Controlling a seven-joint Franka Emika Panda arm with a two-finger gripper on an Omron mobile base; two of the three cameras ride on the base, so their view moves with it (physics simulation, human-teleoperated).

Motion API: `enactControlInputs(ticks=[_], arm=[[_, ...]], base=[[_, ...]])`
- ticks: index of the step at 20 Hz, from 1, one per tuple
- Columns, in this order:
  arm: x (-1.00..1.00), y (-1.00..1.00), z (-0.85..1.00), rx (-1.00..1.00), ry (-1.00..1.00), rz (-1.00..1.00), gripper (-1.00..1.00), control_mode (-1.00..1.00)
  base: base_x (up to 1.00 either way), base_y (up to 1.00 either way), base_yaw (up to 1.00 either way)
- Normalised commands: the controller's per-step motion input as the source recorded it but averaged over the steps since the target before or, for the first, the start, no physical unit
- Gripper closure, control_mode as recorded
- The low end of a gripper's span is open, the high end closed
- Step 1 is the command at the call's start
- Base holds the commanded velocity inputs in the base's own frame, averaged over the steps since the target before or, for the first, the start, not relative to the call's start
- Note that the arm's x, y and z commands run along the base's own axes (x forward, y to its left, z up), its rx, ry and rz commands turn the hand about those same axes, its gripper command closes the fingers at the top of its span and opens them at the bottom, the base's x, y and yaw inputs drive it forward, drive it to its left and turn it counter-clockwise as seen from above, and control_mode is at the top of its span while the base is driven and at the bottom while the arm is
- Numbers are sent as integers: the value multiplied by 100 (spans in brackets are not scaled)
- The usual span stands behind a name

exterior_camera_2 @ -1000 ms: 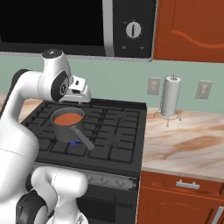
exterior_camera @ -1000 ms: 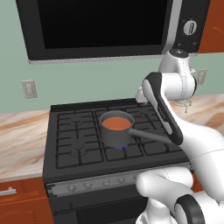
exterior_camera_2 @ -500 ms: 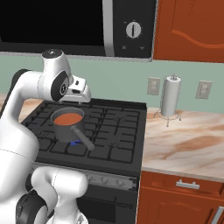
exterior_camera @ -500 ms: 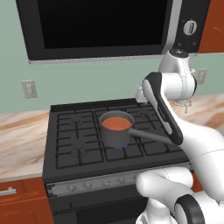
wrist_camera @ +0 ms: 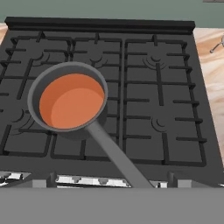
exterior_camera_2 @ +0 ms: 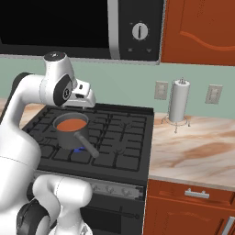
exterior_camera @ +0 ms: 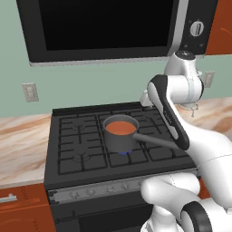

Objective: Wait until the marinara sauce is simmered to a deep red color and then turn off the stove.

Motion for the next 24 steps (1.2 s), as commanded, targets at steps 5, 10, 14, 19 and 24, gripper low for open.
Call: enactControlInputs(ticks=[5, 10, 14, 19, 24], arm=[[0, 0, 0, 0, 0, 0, -100, -100], [0, 0, 0, 0, 0, 0, -100, -100], [0, 0, 0, 0, 0, 0, -100, -100], [0, 0, 0, 0, 0, 0, -100, -100], [0, 0, 0, 0, 0, 0, -100, -100]], base=[[0, 0, 0], [0, 0, 0], [0, 0, 0], [0, 0, 0], [0, 0, 0]])
